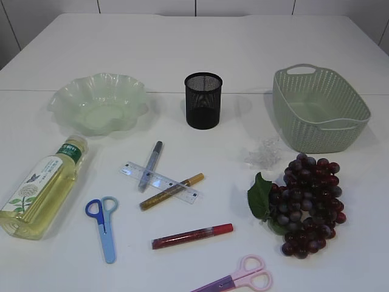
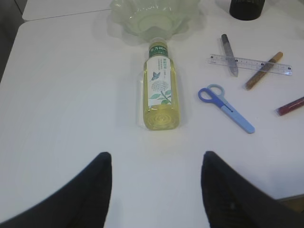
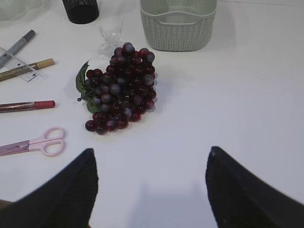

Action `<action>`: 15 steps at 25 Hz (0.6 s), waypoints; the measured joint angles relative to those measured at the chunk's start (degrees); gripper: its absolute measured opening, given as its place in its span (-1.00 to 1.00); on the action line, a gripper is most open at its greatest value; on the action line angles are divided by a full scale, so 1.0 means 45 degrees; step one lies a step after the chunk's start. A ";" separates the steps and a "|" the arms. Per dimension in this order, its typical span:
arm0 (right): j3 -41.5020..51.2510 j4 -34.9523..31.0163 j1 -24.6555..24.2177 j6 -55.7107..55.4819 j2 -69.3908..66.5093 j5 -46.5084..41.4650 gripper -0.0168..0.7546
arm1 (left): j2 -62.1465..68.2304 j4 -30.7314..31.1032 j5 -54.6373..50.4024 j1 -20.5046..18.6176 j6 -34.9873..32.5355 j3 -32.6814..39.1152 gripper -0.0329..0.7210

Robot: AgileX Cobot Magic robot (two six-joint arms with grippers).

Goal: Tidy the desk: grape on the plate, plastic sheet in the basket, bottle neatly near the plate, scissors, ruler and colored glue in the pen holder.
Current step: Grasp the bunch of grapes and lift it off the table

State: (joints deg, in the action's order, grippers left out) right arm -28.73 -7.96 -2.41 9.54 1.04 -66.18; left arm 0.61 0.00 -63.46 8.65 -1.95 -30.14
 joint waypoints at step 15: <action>0.0000 0.0000 0.0000 0.0000 0.0000 0.0000 0.47 | 0.0000 0.0000 0.0000 0.0000 0.0000 0.0000 0.24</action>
State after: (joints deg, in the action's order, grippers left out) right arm -28.73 -7.96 -2.41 9.54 1.04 -66.18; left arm 0.61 0.00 -63.46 8.65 -1.95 -30.14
